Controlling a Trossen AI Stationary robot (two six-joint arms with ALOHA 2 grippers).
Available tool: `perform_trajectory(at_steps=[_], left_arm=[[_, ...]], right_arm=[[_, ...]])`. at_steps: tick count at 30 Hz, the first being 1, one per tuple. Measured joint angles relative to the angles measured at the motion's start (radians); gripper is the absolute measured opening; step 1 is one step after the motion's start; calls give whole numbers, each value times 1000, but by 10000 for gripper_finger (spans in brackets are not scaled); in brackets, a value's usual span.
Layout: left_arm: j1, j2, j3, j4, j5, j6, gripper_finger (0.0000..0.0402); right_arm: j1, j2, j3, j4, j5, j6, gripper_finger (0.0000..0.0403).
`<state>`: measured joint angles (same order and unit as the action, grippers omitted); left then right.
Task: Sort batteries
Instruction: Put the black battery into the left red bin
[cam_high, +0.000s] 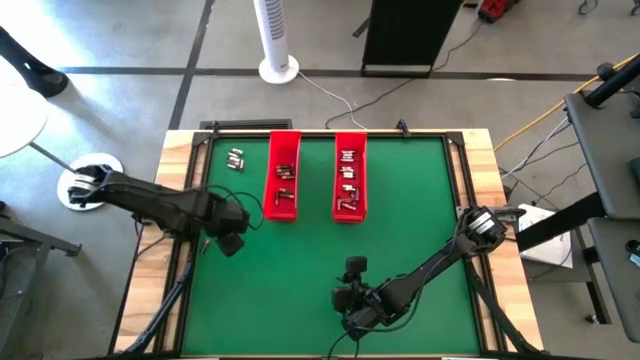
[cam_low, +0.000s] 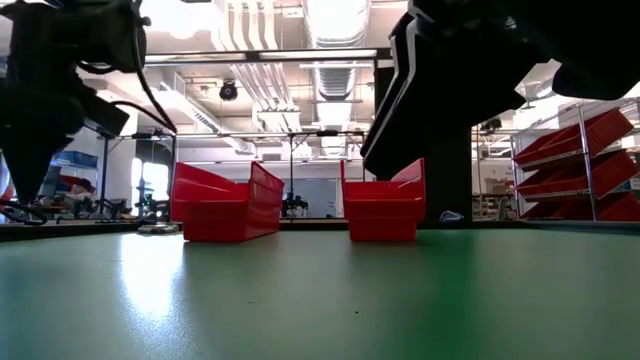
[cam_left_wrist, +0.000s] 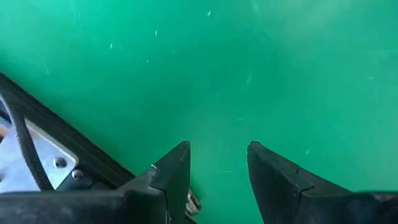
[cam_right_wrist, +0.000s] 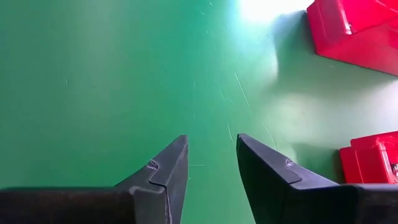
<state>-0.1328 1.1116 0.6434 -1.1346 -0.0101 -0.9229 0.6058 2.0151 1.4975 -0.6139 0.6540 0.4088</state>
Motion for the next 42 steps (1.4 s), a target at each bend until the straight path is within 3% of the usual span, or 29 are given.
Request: perform_trajectory(at_steps=[7, 11, 14, 23, 33, 38, 42], left_arm=[[3, 117, 8, 1, 7, 93, 139], [3, 194, -18, -10, 72, 116, 139], [3, 247, -24, 7, 122, 118, 139], [4, 354, -23, 1, 129, 116, 139], [4, 406, 49, -45, 81, 172, 163], [25, 405, 30, -44, 157, 164, 189], [53, 417, 15, -24, 150, 167, 194]], right_arm=[[-3, 0, 0, 2, 0, 0, 143], [-3, 0, 0, 2, 0, 0, 146], [-3, 0, 0, 2, -1, 0, 143], [-2, 0, 0, 2, -3, 1, 125], [-2, 0, 0, 5, -3, 3, 127], [-1, 0, 0, 6, -7, 12, 136], [-1, 0, 0, 6, -8, 13, 142]])
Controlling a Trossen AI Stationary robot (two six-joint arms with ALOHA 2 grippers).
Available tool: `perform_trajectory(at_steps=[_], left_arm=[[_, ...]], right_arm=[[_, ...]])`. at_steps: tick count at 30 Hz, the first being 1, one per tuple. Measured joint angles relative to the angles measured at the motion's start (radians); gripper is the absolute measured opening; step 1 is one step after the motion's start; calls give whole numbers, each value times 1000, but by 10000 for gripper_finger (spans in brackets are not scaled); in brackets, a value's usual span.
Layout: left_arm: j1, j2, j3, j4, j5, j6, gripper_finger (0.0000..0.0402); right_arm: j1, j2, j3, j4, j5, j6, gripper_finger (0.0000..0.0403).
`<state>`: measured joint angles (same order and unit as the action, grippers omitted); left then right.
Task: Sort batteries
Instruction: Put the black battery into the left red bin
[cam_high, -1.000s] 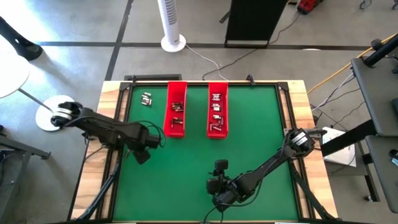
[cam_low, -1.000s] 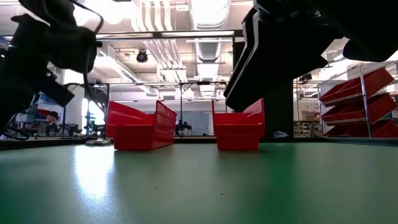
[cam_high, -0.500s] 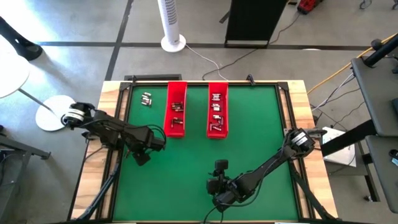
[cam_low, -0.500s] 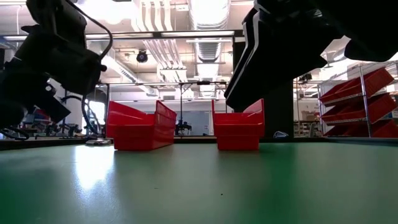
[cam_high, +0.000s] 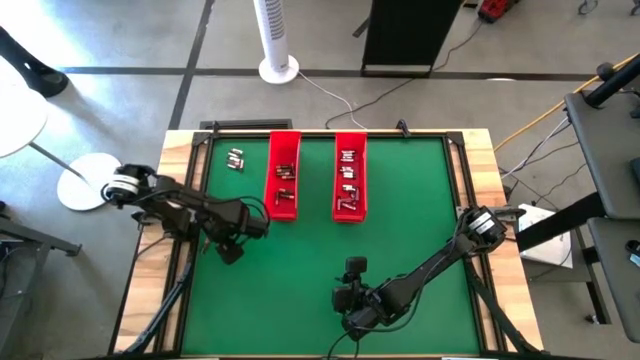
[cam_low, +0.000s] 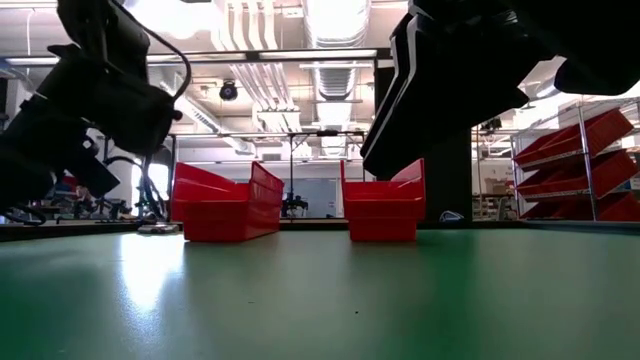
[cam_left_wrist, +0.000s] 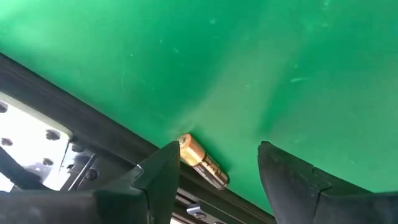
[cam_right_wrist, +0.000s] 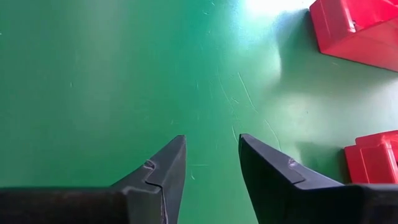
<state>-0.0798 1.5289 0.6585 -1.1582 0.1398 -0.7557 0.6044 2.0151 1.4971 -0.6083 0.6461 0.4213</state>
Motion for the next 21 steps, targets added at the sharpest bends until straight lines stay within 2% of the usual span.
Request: perform_trajectory(at_steps=[11, 21], left_arm=[[59, 67, -6, 7, -4, 54, 194], [181, 137, -4, 3, 33, 189, 194]], right_arm=[[0, 0, 0, 0, -45, 14, 135], [0, 0, 0, 0, -48, 27, 116]])
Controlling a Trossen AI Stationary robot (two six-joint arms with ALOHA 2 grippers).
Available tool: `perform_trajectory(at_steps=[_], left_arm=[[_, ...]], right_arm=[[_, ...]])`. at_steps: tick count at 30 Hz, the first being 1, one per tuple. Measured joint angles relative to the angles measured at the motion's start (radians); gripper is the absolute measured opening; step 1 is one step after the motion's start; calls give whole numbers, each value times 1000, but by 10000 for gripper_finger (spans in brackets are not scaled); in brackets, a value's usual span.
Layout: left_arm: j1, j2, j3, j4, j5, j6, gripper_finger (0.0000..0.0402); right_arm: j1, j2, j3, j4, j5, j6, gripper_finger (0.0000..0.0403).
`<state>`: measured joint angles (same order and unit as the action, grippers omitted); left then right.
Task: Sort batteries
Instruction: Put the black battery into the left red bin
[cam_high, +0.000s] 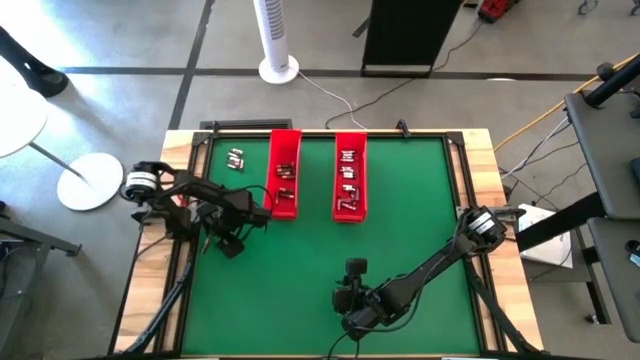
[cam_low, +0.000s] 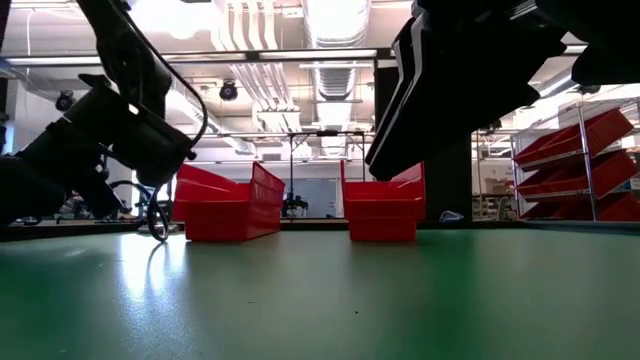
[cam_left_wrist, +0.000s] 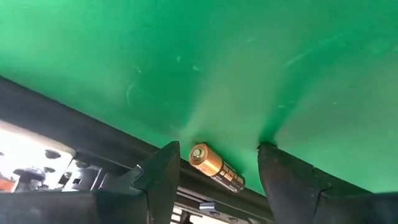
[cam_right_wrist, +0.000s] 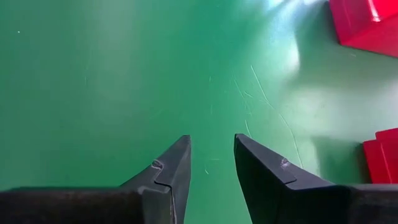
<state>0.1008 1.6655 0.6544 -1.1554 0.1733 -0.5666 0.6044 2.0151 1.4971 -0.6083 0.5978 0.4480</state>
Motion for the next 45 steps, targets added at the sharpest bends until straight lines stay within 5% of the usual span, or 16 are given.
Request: perform_trajectory(at_steps=[10, 21, 35, 45], left_arm=[[70, 8, -2, -8, 10, 96, 194], [-35, 8, -3, -8, 158, 94, 194], [-123, 7, -3, 68, 163, 15, 191], [-222, 4, 0, 96, 173, -1, 72]], right_arm=[[0, 0, 0, -7, -41, 0, 103], [0, 0, -27, -12, -52, -2, 88], [0, 0, -32, -10, -52, -2, 73], [0, 0, -32, -11, -52, -2, 85]])
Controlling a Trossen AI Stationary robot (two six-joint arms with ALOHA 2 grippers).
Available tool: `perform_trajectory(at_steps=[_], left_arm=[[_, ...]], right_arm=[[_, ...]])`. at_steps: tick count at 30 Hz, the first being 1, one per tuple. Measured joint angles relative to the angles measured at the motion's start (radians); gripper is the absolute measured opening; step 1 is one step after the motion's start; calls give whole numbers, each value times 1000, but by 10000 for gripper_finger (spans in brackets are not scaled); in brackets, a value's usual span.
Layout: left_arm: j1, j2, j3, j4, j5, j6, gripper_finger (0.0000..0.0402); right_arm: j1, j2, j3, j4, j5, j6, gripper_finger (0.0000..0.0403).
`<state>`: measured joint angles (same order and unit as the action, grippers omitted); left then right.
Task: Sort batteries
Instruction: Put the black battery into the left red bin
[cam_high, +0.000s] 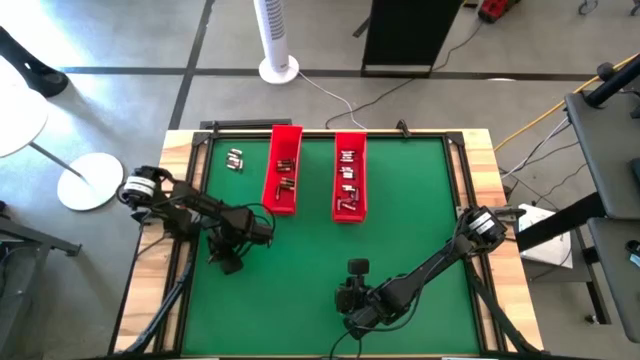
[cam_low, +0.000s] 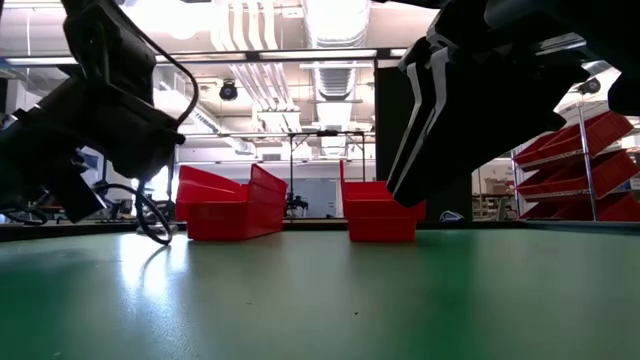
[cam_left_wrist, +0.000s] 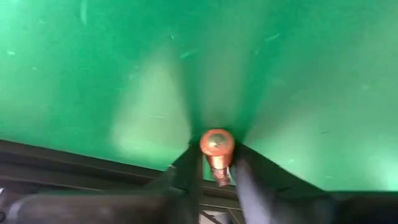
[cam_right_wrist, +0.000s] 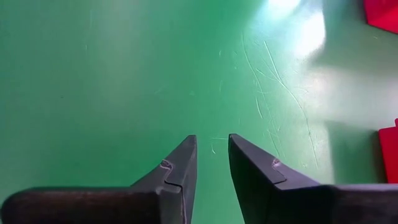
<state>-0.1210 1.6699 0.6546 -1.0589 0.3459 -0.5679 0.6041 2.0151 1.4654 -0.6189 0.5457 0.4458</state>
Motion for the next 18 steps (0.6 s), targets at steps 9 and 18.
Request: perform_trajectory(at_steps=[9, 18], left_arm=[[-59, 0, 25, -15, -95, -34, 24], [-146, -1, 150, 7, -274, 28, 25]], right_arm=[[0, 0, 0, 0, -4, 0, 98], [0, 0, 0, -2, -6, 0, 100]])
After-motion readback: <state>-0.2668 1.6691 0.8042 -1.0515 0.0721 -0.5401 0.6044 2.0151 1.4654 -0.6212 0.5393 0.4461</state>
